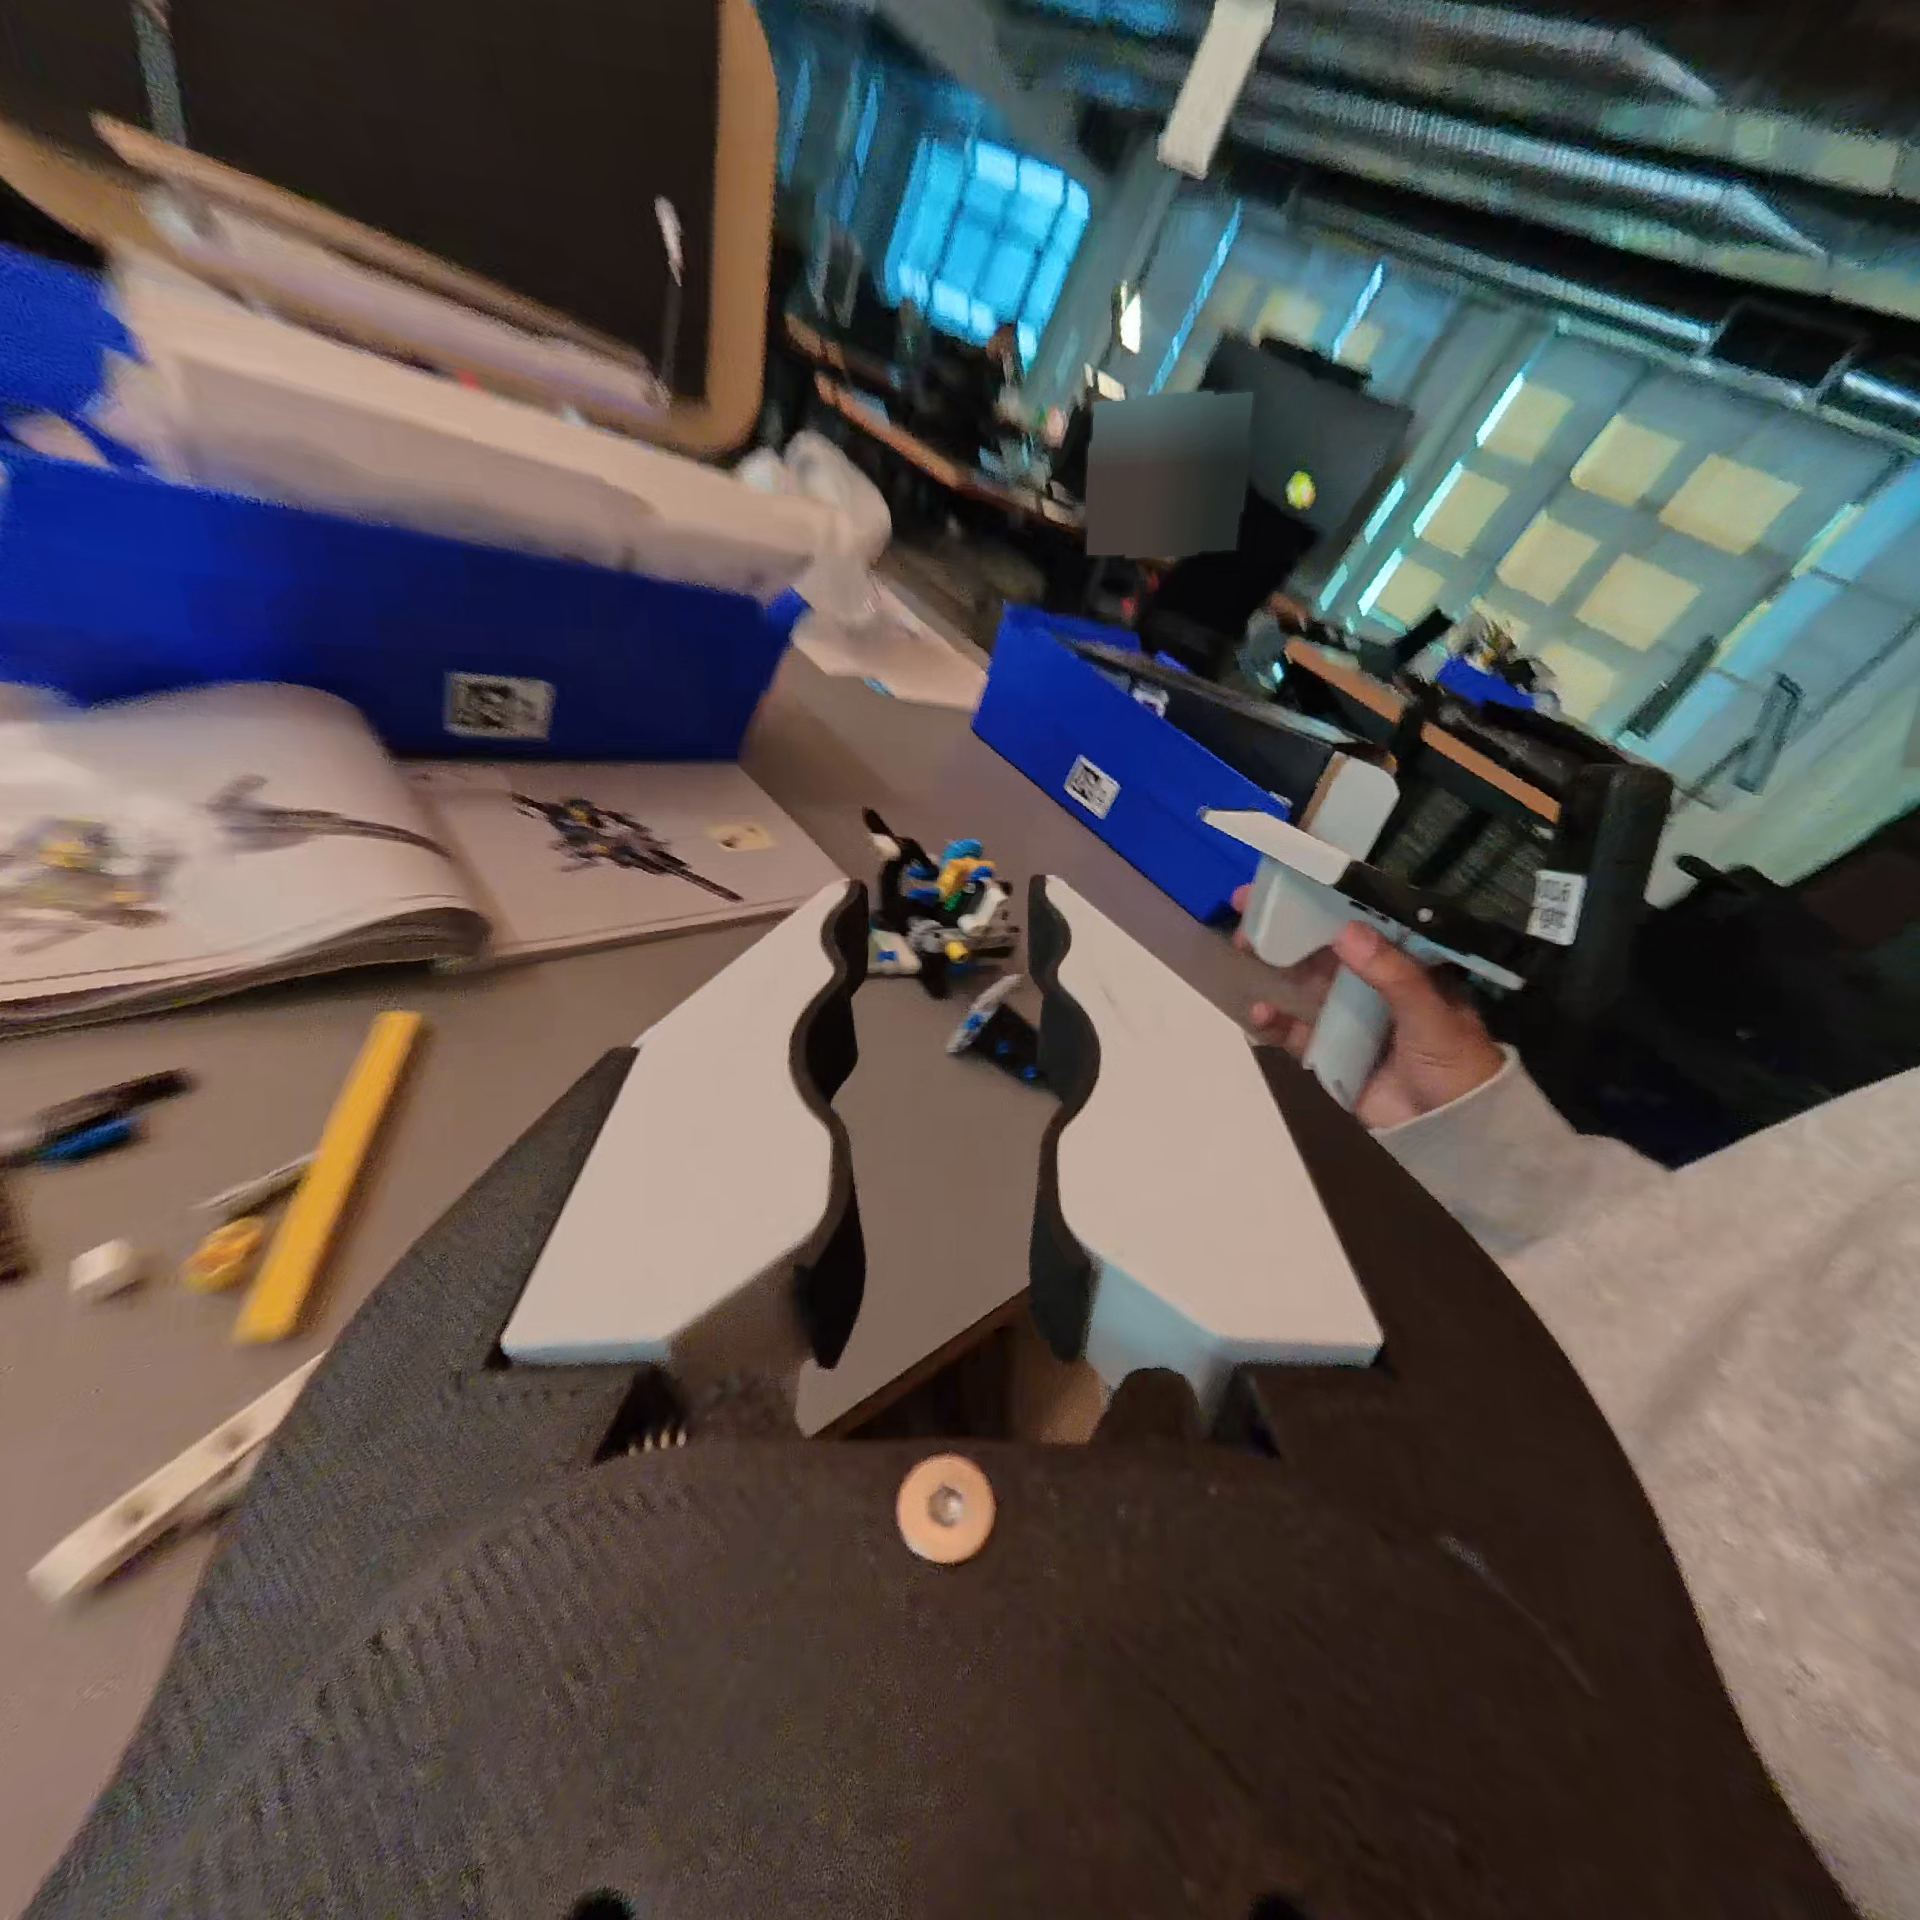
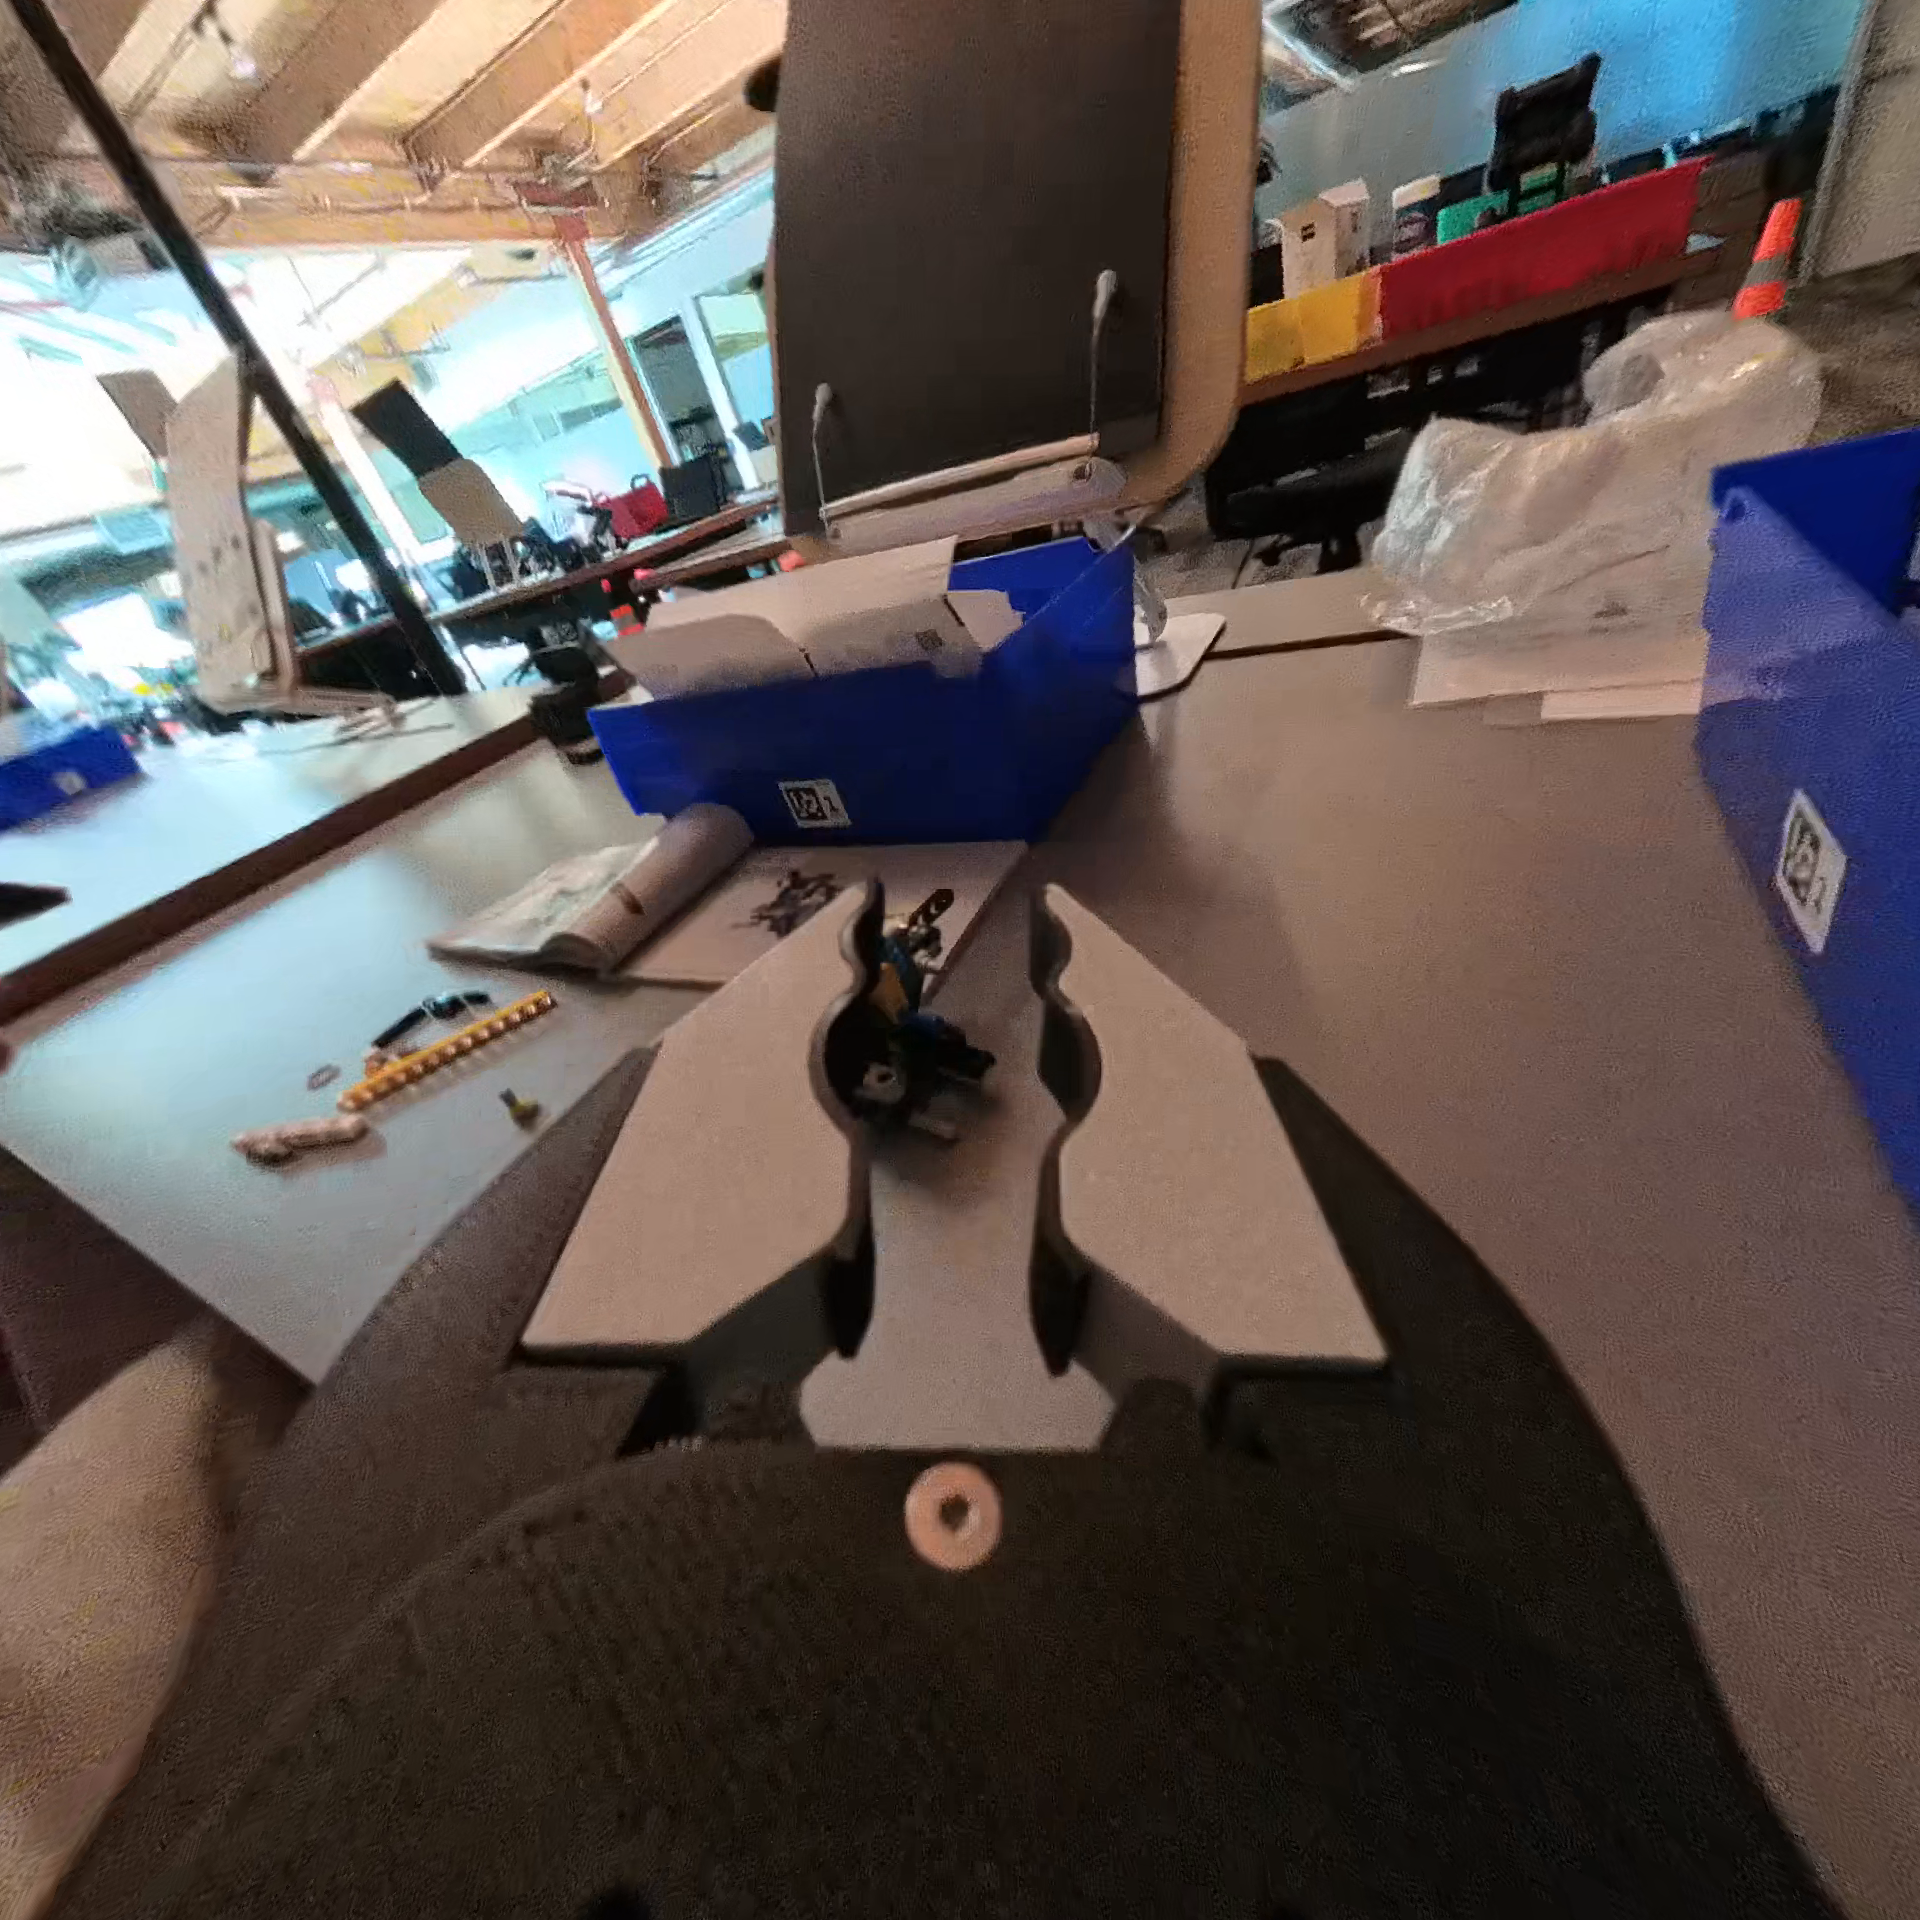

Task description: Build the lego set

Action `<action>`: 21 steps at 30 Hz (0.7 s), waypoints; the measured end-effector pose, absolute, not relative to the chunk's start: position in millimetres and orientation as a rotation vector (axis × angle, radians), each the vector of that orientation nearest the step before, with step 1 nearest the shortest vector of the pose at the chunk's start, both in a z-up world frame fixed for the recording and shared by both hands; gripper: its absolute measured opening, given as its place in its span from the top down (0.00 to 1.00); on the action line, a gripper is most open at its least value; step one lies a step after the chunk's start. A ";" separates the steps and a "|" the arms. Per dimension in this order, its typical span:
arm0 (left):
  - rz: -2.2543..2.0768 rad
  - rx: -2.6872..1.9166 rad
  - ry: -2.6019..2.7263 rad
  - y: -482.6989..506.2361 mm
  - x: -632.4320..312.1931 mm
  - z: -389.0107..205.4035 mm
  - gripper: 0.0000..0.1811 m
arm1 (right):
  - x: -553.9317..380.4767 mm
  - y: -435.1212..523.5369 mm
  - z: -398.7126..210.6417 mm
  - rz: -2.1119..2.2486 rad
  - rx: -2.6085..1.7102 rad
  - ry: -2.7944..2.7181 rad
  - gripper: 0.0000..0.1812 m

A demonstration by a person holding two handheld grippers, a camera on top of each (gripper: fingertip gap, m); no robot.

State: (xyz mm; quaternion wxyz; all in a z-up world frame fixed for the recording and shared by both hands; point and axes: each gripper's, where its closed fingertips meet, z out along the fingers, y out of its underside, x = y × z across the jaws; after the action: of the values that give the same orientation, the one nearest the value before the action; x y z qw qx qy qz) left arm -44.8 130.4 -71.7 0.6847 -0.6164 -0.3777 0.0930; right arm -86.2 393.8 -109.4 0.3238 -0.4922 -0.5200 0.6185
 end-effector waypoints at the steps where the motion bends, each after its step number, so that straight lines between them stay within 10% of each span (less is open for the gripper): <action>1: 0.284 -1.330 -0.812 112.5 -33.9 -73.3 0.86 | -82.0 392.6 -109.8 1.574 -1.236 -1.390 0.86; 8: 0.321 -1.385 -0.782 69.2 -27.3 -97.9 0.83 | -81.9 375.3 -102.6 1.708 -1.268 -1.350 0.85; 11: 0.398 -1.459 -0.690 67.2 -57.2 -113.2 0.83 | -84.6 377.0 -106.3 1.586 -1.256 -1.342 1.00; 21: 0.313 -1.413 -0.587 70.6 -42.5 -107.6 0.87 | -61.3 380.9 -128.2 1.533 -1.291 -1.402 0.89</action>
State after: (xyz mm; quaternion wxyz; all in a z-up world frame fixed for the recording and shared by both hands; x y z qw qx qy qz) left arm -42.5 70.6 -107.6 0.7105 -0.6368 -0.2644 0.1409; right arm -61.3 380.9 -128.2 0.3407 -0.4963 -0.5388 0.5893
